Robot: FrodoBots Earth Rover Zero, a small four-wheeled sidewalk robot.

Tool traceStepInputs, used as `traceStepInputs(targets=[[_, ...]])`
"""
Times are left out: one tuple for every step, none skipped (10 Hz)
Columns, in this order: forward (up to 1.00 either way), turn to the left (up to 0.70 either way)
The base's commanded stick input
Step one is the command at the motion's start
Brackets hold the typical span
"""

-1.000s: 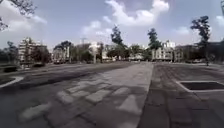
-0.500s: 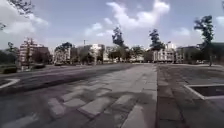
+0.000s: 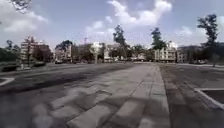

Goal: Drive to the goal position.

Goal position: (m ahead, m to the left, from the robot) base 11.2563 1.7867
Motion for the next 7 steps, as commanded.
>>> traceStepInputs(targets=[[0.7,-0.31],[0.7,-0.34],[0.7,-0.35],[0.7,-0.35],[0.7,-0.35],[0.7,-0.35],[0.7,-0.35]])
